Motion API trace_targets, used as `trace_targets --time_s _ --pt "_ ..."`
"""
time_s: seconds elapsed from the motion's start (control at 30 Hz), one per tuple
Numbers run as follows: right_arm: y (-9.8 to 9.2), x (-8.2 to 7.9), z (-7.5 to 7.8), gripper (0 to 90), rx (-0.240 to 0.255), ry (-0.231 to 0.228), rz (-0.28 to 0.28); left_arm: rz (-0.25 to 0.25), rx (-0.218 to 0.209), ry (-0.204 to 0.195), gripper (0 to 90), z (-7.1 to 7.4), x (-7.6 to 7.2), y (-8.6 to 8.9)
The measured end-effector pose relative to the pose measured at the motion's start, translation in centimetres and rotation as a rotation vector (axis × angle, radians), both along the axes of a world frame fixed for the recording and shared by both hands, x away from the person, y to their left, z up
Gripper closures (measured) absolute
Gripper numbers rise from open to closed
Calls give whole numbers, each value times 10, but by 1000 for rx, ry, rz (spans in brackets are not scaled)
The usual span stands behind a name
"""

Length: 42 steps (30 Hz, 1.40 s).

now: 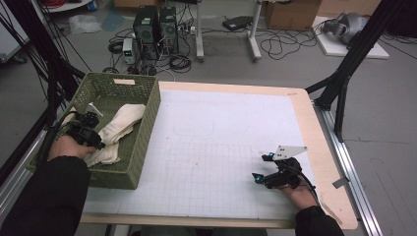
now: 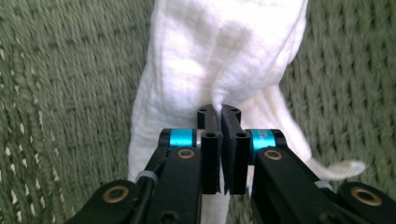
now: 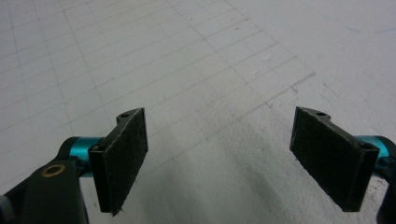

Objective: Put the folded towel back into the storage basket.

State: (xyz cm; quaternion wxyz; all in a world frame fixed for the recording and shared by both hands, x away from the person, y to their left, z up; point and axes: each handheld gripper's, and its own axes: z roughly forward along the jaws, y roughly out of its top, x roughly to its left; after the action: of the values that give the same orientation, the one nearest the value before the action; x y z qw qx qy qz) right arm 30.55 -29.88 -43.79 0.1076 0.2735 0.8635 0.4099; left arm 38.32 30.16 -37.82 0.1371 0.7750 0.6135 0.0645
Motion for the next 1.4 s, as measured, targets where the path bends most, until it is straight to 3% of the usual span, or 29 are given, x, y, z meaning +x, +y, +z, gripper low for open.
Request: trace_targets --time_s 0.13,0.2,0.27,0.37,0.43,0.5,0.67,0.73,0.9,1.07,1.13,1.23,1.33,1.4 --pt "0 0 0 183 4 -2 -2 64 -168 -109 874 9 2 6" --pt "0 0 0 183 3 -3 1 89 -210 -107 873 5 4 7" --pt "0 0 0 182 3 -4 3 85 -182 -68 870 -7 7 4" --pt "0 0 0 183 3 -7 4 69 -182 17 848 -22 10 0" --pt "0 0 1 183 2 -9 4 56 -199 23 812 -21 9 0" --pt "0 0 1 183 6 -11 2 36 -212 65 704 -22 9 -2" --pt "1 0 1 184 2 -10 10 7 -203 67 569 -24 7 -7" --pt "1 0 1 184 1 -11 8 -4 -169 58 592 -25 7 -9" --pt "2 1 1 184 -2 -14 11 -30 -34 43 815 -24 8 -16" --pt "1 1 2 184 6 -19 11 -37 -36 40 864 -16 7 -16" --pt "0 1 3 184 13 -18 4 -26 -41 27 864 -3 5 -14" --pt "0 1 3 184 15 -17 4 -34 -85 27 863 17 -1 -13" --pt "2 0 3 184 7 -19 7 -66 -88 80 863 21 -6 -21" --pt "3 0 4 184 6 -20 12 -75 -105 103 863 16 -5 -26"
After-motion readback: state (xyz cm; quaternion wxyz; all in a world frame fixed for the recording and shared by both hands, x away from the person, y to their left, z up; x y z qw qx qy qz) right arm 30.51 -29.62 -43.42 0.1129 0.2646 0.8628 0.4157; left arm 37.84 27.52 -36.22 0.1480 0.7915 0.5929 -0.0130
